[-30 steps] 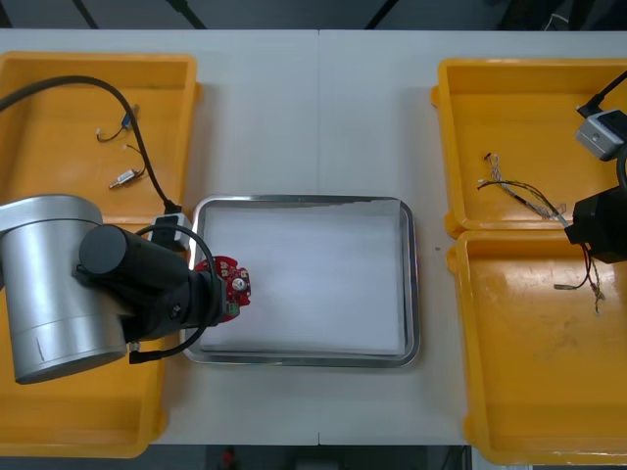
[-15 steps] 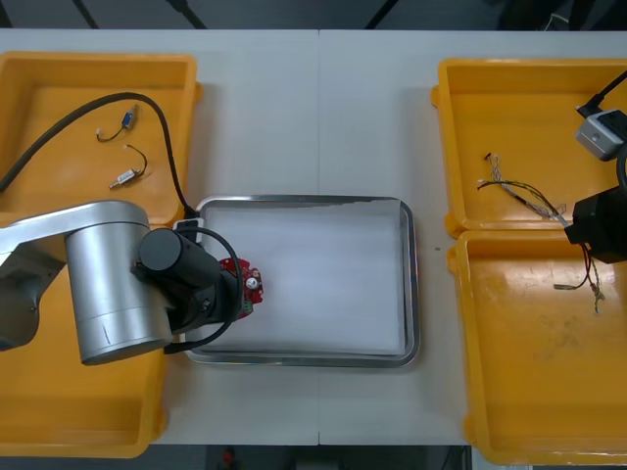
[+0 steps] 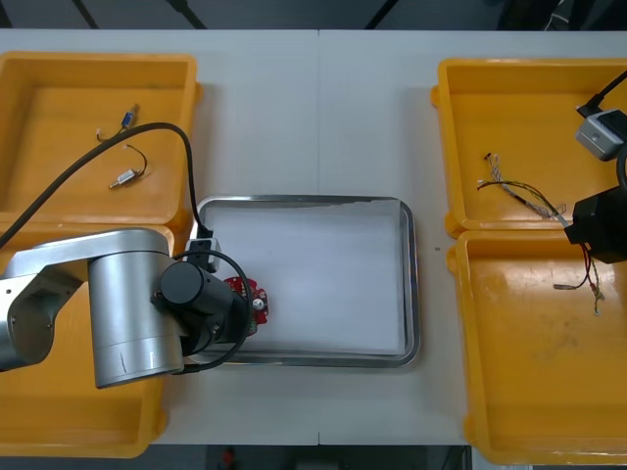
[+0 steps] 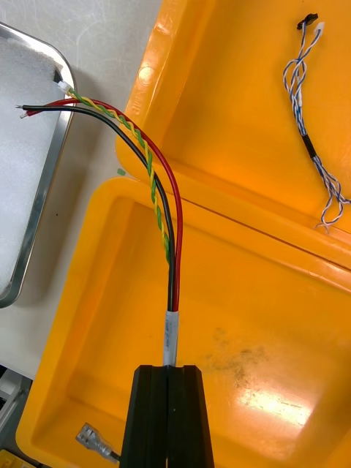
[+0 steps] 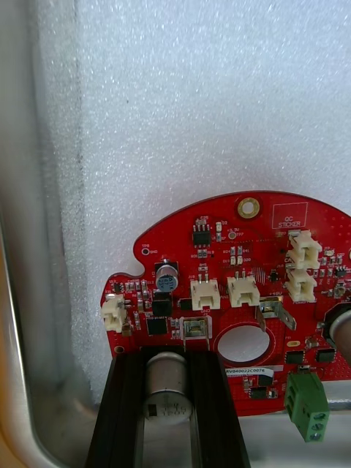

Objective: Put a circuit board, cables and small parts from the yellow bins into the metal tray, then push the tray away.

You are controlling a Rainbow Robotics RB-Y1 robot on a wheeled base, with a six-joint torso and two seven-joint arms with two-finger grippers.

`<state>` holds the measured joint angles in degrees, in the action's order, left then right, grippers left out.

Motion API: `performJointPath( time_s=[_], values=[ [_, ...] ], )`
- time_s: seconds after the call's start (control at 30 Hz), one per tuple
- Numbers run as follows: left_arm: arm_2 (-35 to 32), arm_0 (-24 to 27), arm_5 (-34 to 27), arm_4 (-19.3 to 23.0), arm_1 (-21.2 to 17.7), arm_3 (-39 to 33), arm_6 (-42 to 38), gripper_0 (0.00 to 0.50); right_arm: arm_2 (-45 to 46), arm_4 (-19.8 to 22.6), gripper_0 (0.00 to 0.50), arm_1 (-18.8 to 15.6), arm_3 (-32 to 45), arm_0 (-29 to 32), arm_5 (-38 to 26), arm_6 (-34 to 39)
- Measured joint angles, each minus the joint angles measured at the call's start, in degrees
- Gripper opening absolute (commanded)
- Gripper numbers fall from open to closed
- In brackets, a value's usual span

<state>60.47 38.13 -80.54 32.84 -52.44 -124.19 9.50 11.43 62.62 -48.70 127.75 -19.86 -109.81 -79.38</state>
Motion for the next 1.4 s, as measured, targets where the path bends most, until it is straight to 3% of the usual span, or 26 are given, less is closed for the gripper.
performJointPath(
  time_s=[0.1, 0.2, 0.27, 0.4, 0.43, 0.5, 0.87, 1.13, 1.4],
  values=[
    [0.21, 0.0, 0.04, -0.03, 0.0, 0.09, 0.0, 0.008, 0.0, 0.0, 0.0, 0.0, 0.01, 0.0, 0.0, 0.0],
    [0.21, 0.0, 0.55, -0.13, 0.0, 0.11, -0.01, 0.089, 0.0, 0.0, 0.0, 0.0, 0.01, 0.0, 0.0, 0.0],
    [0.21, 0.0, 0.77, -0.37, 0.0, 0.12, -0.01, 0.212, 0.0, 0.0, 0.0, 0.0, 0.01, 0.0, 0.0, 0.0],
    [0.21, 0.0, 0.89, -0.89, 0.0, 0.13, -0.02, 0.375, 0.0, 0.0, 0.0, 0.0, 0.01, 0.0, 0.0, 0.0],
    [0.21, 0.0, 0.91, -0.95, 0.0, 0.13, -0.03, 0.438, 0.0, 0.0, 0.0, 0.0, 0.01, 0.0, 0.0, 0.0],
    [0.21, 0.0, 0.92, -1.04, 0.0, 0.13, -0.04, 0.5, 0.0, 0.0, 0.0, 0.0, 0.01, 0.0, 0.0, 0.0],
    [-0.61, 2.56, 0.08, -0.29, -0.41, -2.57, -2.12, 0.5, 0.0, 0.0, 0.0, 0.0, 0.03, 0.0, 0.0, 0.0],
    [-8.21, 4.23, -3.42, 8.02, -2.84, -8.12, -3.91, 0.5, 0.0, 0.01, 0.0, 0.0, 0.05, 0.0, 0.0, 0.0],
    [-20.85, 4.81, -5.12, 21.14, -6.96, -9.74, -3.91, 0.5, -0.84, 0.18, 0.0, 0.0, 0.04, 0.05, -0.01, 0.0]
  ],
)
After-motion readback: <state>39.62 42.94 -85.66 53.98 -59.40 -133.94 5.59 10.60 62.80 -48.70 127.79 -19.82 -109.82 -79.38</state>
